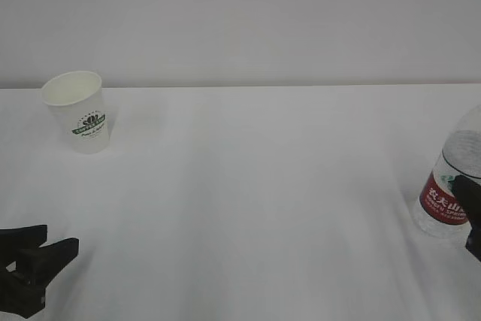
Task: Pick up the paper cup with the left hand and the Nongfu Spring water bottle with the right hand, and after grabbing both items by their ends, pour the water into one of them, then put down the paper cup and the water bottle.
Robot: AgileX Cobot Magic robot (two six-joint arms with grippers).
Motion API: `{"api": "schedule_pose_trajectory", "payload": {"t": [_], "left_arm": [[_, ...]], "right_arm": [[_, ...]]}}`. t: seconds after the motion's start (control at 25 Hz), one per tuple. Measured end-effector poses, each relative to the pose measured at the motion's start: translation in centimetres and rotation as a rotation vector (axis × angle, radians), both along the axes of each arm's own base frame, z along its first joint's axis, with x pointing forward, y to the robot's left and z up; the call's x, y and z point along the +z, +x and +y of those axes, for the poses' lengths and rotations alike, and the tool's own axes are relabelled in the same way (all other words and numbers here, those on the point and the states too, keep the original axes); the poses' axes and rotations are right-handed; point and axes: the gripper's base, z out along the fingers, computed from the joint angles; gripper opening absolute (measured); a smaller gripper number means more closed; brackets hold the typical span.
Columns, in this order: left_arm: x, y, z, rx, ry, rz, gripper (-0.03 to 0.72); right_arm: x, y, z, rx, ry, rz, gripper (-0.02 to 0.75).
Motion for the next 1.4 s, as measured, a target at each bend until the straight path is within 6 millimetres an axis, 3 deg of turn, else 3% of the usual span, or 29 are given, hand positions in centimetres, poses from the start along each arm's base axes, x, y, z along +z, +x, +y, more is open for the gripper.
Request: {"api": "schedule_pose_trajectory", "payload": {"t": [0.4, 0.48, 0.72, 0.92, 1.4], "left_arm": [[0.00, 0.04, 0.07, 0.010, 0.000, 0.000, 0.416], [0.00, 0.04, 0.07, 0.010, 0.000, 0.000, 0.416], [0.00, 0.05, 0.09, 0.012, 0.001, 0.000, 0.481], [0.00, 0.06, 0.10, 0.014, 0.001, 0.000, 0.552], [0.00, 0.06, 0.11, 0.030, -0.024, 0.014, 0.586]], "right_arm": [[-0.34, -0.18, 0.45, 0.065, -0.040, 0.032, 0.440], [-0.45, -0.22, 0.44, 0.066, -0.046, 0.045, 0.461], [-0.48, -0.23, 0.46, 0.076, -0.069, 0.043, 0.628], [-0.47, -0.18, 0.21, 0.042, -0.056, 0.046, 0.645], [-0.48, -0.11, -0.32, -0.028, -0.029, 0.052, 0.645]]}}
